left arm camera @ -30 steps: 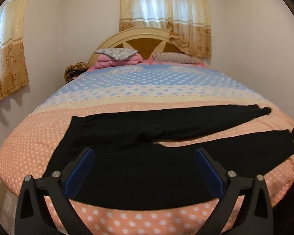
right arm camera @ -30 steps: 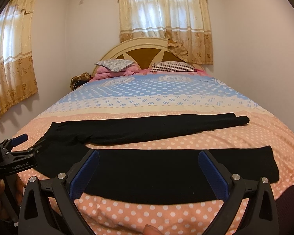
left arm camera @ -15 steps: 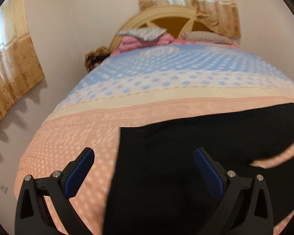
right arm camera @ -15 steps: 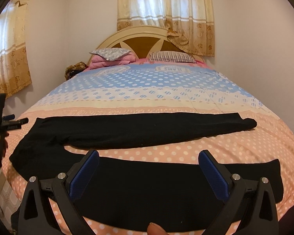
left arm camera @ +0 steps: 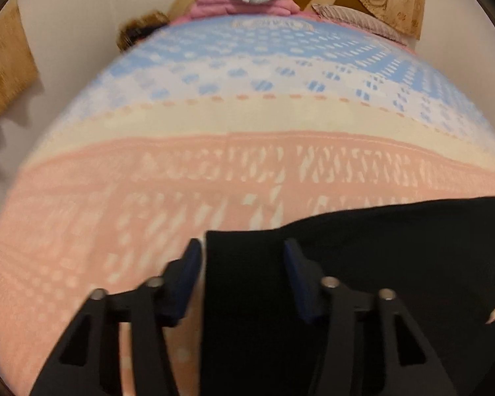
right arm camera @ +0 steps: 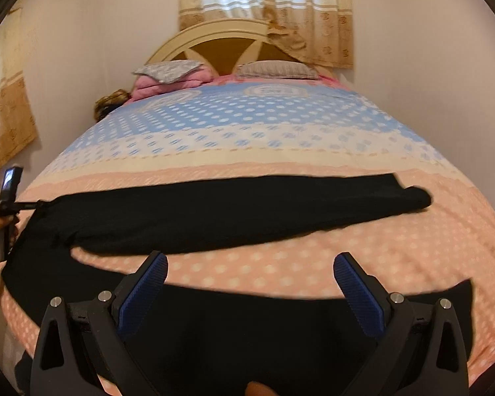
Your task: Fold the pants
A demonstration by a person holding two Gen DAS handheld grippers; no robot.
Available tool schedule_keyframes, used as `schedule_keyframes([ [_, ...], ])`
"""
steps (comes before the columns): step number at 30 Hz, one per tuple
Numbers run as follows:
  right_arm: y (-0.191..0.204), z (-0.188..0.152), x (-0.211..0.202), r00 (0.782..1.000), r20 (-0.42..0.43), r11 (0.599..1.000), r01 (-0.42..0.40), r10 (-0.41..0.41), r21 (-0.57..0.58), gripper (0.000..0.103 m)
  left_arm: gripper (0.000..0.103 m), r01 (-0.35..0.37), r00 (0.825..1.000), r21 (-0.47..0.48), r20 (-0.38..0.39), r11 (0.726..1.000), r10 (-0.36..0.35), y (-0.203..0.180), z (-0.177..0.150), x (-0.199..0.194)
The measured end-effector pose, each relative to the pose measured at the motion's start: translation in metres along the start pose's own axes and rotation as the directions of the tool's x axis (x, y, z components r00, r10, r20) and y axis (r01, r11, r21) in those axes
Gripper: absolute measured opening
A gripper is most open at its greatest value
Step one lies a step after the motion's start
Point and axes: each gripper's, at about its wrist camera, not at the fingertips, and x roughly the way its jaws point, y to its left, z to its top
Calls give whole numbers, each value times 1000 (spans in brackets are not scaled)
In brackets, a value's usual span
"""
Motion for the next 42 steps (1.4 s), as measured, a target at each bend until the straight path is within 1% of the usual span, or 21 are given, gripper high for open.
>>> schedule_keyframes([
  [1, -6, 3, 1, 1000, 0, 1000, 13, -13, -4, 82, 50, 31, 1000, -26, -2, 999, -31, 4, -2, -1],
  [2, -16, 9, 3, 999, -6, 999, 34, -34, -16, 75, 48, 69, 998, -52, -1, 996, -70, 8, -3, -1],
  [4, -40, 20, 11, 997, -42, 997, 69, -70, -23, 49, 42, 119, 993, -67, 4, 991, -119, 12, -6, -2],
  [6, -70, 30, 19, 993, -80, 996, 85, -83, 22, 39, 28, 151, 988, -68, 3, 986, -151, 13, -8, -5],
  [8, -103, 41, 26, 990, -95, 991, 113, -106, 77, 37, 17, 187, 982, -73, -4, 980, -188, 10, -9, -8],
  [11, -147, 61, 40, 984, -111, 981, 155, -142, 114, 34, 14, 159, 987, -28, -1, 987, -159, -1, -11, -13],
  [13, -178, 75, 55, 977, -137, 969, 187, -166, 159, 34, 14, 140, 990, -6, -2, 990, -141, 2, -2, -3],
  [16, -207, 92, 83, 973, -171, 964, 186, -154, 191, 34, 14, 132, 991, 7, 0, 991, -132, 2, 3, 4],
  [18, -215, 98, 98, 970, -179, 961, 198, -163, 196, 34, 14, 141, 990, 1, 4, 990, -141, 5, 2, 5],
  [20, -224, 104, 125, 971, -219, 962, 149, -98, 229, 34, 14, 142, 990, 6, 10, 990, -142, 6, 4, 7],
  [22, -230, 106, 145, 962, -253, 963, 158, -101, 217, 34, 14, 139, 990, 27, 22, 990, -140, 4, 2, 6],
  [26, -246, 106, 186, 946, -319, 957, 134, -47, 256, 35, 14, 129, 991, 39, 21, 991, -129, 1, 7, 9],
  [28, -250, 106, 195, 942, -331, 958, 148, -61, 244, 41, 14, 116, 993, 49, 19, 992, -117, -2, 7, 9],
  [30, -255, 106, 206, 936, -349, 955, 140, -43, 260, 41, 14, 110, 994, 51, 19, 993, -111, -4, 7, 11],
  [32, -258, 103, 217, 922, -386, 957, 140, -33, 253, 43, 14, 107, 994, 57, 19, 993, -109, -5, 8, 13],
  [35, -259, 101, 223, 924, -381, 960, 100, 8, 261, 43, 14, 110, 994, 55, 17, 992, -111, -4, 10, 15],
  [36, -260, 100, 224, 927, -374, 959, 81, 27, 271, 42, 14, 110, 994, 56, 18, 992, -111, -4, 10, 15],
  [37, -259, 100, 225, 927, -372, 959, 73, 35, 272, 24, 14, 109, 994, 57, 17, 992, -110, -4, 10, 15],
  [38, -256, 100, 225, 926, -377, 965, 78, 24, 251, 16, 14, 106, 994, 58, 18, 993, -107, -4, 10, 15],
  [40, -251, 100, 221, 927, -375, 970, 77, 14, 228, 8, 14, 103, 994, 63, 21, 993, -105, -5, 10, 14],
  [42, -247, 101, 210, 935, -355, 974, 71, 10, 215, 8, 13, 106, 994, 58, 26, 993, -107, -5, 11, 11],
])
